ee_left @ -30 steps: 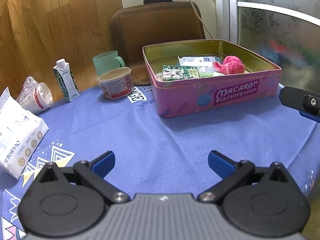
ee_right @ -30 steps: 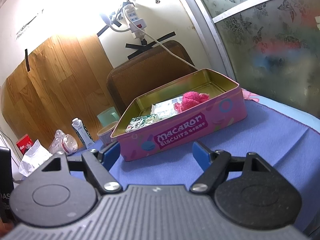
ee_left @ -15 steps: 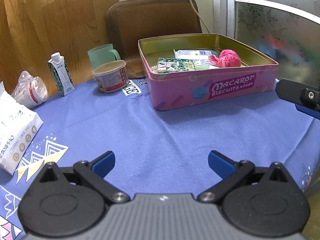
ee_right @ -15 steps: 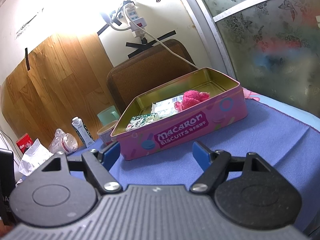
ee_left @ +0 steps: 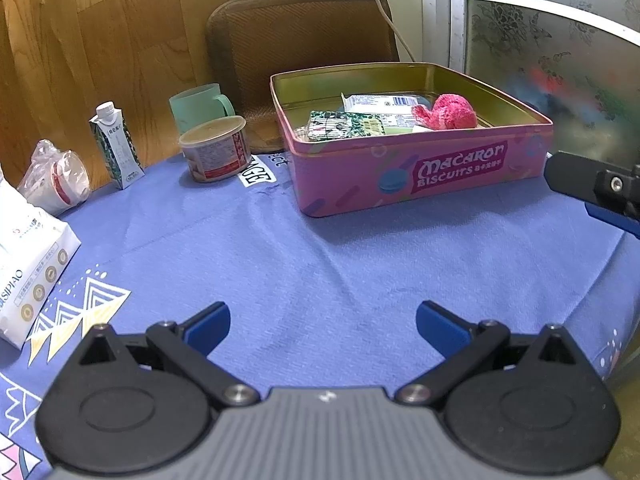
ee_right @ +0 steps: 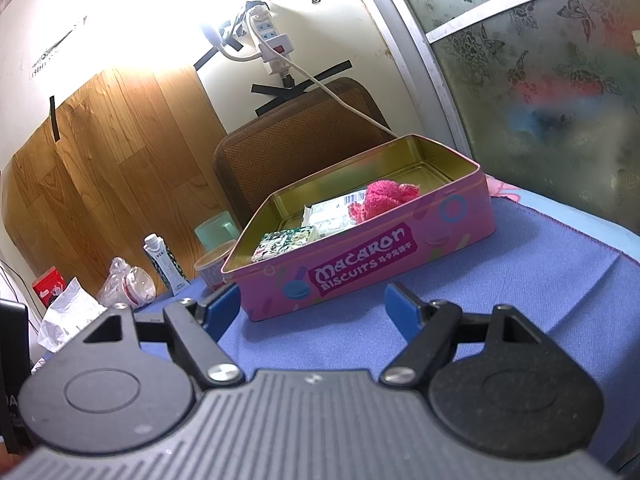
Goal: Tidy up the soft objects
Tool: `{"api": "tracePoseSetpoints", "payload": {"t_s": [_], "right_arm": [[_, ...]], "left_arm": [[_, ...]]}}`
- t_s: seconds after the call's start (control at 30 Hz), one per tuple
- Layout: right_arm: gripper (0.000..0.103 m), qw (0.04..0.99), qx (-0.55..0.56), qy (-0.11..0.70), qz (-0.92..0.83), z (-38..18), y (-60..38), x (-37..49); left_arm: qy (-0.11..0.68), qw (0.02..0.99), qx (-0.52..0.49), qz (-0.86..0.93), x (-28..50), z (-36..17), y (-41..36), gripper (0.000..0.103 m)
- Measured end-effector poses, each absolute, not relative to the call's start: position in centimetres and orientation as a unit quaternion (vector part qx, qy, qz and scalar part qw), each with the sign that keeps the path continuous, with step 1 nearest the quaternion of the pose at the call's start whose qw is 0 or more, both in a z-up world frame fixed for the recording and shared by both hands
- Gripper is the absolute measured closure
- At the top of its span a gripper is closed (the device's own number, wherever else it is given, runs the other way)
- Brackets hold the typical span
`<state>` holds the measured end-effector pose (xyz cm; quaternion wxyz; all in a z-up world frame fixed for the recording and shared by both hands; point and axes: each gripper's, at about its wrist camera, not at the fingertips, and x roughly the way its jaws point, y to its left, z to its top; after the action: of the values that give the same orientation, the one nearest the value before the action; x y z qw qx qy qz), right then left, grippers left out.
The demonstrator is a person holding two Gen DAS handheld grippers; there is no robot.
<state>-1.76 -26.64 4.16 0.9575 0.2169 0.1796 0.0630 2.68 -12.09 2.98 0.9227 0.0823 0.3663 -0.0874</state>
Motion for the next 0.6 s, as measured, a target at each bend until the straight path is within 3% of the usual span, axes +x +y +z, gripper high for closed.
{"api": "tracePoseSetpoints", "payload": {"t_s": [0.6], "right_arm": [[0.022,0.957,0.219,0.181,0.063,4.00,-26.68,-1.66]], "left_arm": [[0.369,0.921,0.079,-0.093,2.60,2.80,-12.13,0.000]]}}
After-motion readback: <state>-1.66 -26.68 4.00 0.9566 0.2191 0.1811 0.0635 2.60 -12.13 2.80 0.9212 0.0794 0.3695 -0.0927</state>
